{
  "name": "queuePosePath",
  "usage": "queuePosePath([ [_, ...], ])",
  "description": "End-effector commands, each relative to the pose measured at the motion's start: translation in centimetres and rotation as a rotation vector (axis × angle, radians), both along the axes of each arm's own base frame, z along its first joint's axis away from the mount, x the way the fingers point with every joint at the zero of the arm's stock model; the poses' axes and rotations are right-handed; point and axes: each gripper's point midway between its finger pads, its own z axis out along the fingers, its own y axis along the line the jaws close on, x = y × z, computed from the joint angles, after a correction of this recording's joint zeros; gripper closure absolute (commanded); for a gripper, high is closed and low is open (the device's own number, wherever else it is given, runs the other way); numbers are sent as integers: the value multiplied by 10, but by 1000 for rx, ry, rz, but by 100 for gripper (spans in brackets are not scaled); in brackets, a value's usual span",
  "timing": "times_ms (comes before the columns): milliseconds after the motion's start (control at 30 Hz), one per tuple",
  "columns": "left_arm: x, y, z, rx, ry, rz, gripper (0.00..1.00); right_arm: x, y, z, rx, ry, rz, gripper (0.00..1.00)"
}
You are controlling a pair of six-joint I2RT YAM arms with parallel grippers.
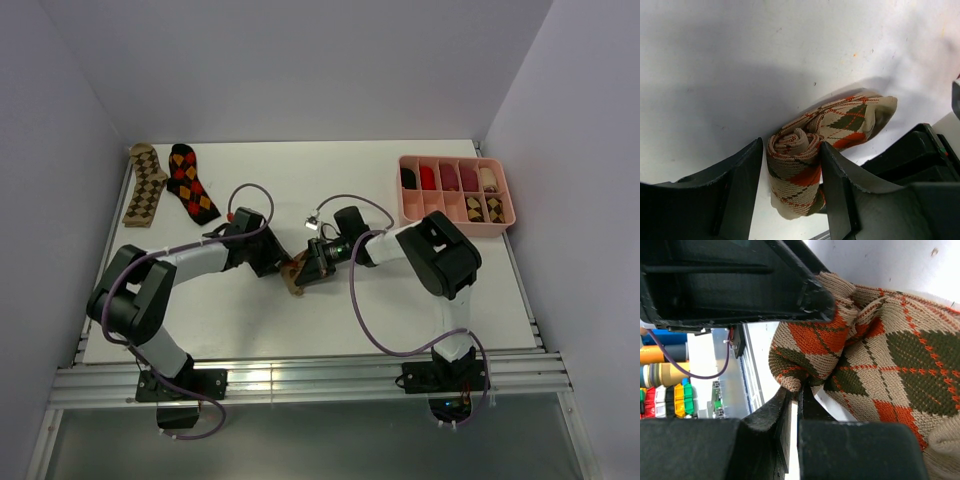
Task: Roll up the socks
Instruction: Roll the sock at the center of the board.
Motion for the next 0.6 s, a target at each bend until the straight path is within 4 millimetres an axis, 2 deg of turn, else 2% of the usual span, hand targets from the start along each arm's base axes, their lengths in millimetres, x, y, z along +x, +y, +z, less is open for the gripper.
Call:
queuePosePath([
  [0, 7, -8, 5, -2, -10, -27, 45, 10, -4, -14, -64, -8, -15, 100],
  [167, 9, -11, 10, -6, -17, -42, 45, 12, -4, -17, -83, -5, -7, 100],
  [267, 7, -9, 3, 14, -1, -51, 45, 16, -3, -17, -95, -18, -3, 100],
  [367, 5, -7, -9, 40, 28, -57, 50, 18, -3, -19, -111, -31, 1, 100],
  [400, 1, -2, -19, 71, 57, -57, 58, 20, -4, -21, -122, -33, -5, 100],
  [500, -4, 6, -29, 117, 88, -52, 69, 20, -4, -22, -123, -32, -13, 100],
  [533, -5, 10, -33, 134, 96, -48, 78, 20, -4, -22, -122, -27, -17, 100],
  [567, -5, 13, -34, 147, 98, -40, 82, 20, -5, -20, -120, -29, -23, 100],
])
